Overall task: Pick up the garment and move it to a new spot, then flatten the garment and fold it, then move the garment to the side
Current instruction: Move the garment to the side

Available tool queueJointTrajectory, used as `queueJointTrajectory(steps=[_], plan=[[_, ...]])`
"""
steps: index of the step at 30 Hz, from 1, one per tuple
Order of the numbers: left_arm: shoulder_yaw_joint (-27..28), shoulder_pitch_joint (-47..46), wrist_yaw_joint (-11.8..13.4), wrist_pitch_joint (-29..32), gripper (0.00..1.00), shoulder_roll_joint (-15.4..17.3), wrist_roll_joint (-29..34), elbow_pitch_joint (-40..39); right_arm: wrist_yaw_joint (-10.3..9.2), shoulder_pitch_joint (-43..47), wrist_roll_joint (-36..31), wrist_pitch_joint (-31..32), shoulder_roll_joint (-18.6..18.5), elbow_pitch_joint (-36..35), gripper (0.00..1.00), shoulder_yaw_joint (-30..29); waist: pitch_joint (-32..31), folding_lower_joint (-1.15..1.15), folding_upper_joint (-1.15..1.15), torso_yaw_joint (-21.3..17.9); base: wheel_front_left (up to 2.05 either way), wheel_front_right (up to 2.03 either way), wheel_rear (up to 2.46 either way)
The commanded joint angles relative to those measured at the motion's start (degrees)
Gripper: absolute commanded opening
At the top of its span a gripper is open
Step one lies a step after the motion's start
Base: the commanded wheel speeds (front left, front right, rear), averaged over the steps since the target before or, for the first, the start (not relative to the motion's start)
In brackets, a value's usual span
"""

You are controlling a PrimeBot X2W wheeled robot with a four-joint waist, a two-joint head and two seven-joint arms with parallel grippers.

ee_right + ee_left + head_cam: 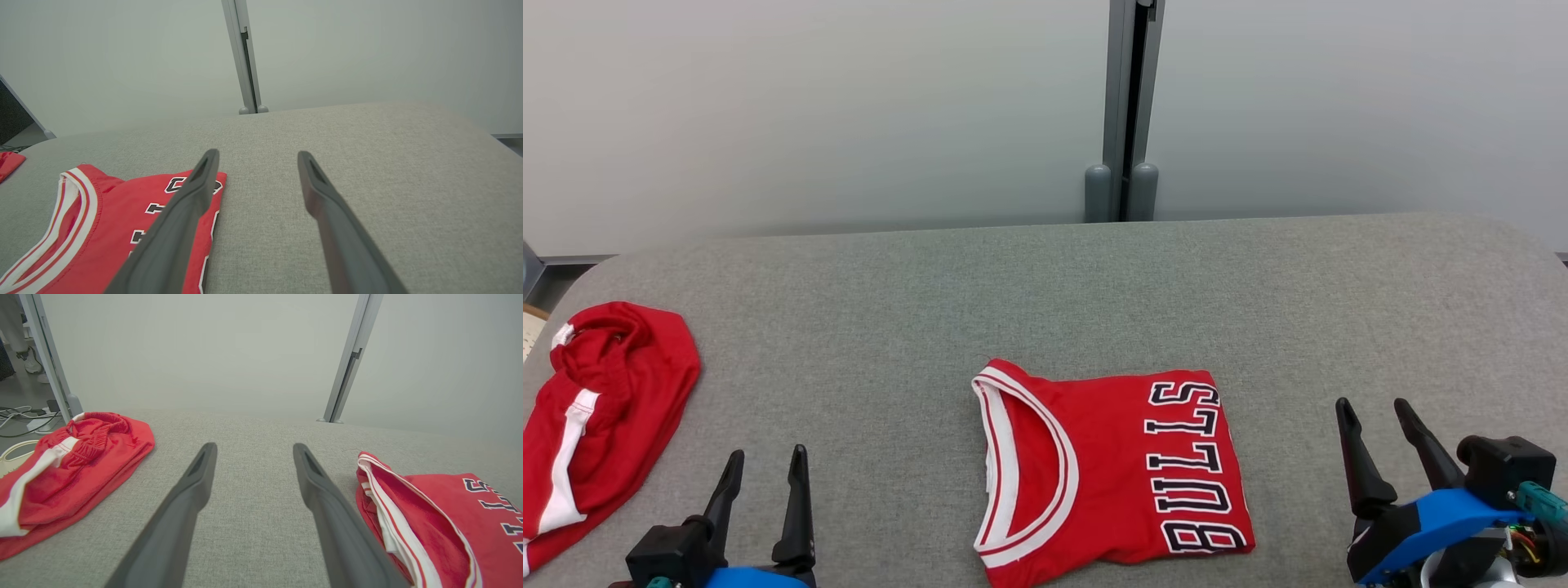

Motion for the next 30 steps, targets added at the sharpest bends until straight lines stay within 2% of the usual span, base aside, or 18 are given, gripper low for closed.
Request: queueJointTrajectory(steps=[1,7,11,12,13,15,21,30], plan=[[-0.05,0.46,0.36,0.12,1.00,0.28,-0.07,-0.39,0.01,0.78,0.14,0.06,0.00,0.00,1.00,0.03,0.14,0.00,0.00,-0.01,0.00,0.00,0.00],[0.02,-0.31,0.82,0.13,1.00,0.39,-0.20,-1.55,0.01,-3.24,-0.44,2.91,0.00,-0.80,1.00,2.62,1.79,0.00,0.00,-0.50,0.00,0.00,0.00],[-0.12,-1.34,0.88,-0.07,1.00,0.55,-0.10,-2.27,0.02,-6.73,0.47,10.93,0.03,0.97,1.00,5.99,2.91,0.00,0.00,-0.31,0.00,0.00,0.00],[-0.12,-1.34,0.88,-0.07,1.00,0.55,-0.10,-2.27,0.02,-6.73,0.47,10.93,0.03,0.97,1.00,5.99,2.91,0.00,0.00,-0.31,0.00,0.00,0.00],[-0.18,-1.73,0.83,-0.10,1.00,0.65,-0.10,-2.47,0.00,-8.61,0.98,15.71,-0.11,2.35,1.00,7.06,3.31,0.00,0.00,0.07,0.00,0.00,0.00],[-0.09,-2.18,0.87,-0.25,1.00,0.84,-0.04,-2.76,0.01,-9.81,1.67,19.66,-0.10,4.08,1.00,7.53,3.66,0.00,0.00,0.55,0.00,0.00,0.00],[-0.40,-3.23,0.62,-0.15,1.00,1.21,0.16,-3.50,0.02,-12.42,1.64,25.03,-0.03,10.10,1.00,6.92,4.82,0.00,0.00,2.17,0.00,0.00,0.00],[-1.28,-3.81,0.65,0.16,1.00,1.62,0.37,-4.09,0.02,-15.79,3.62,27.93,-0.03,21.81,1.00,6.63,5.83,0.00,0.00,4.51,0.00,0.00,0.00]])
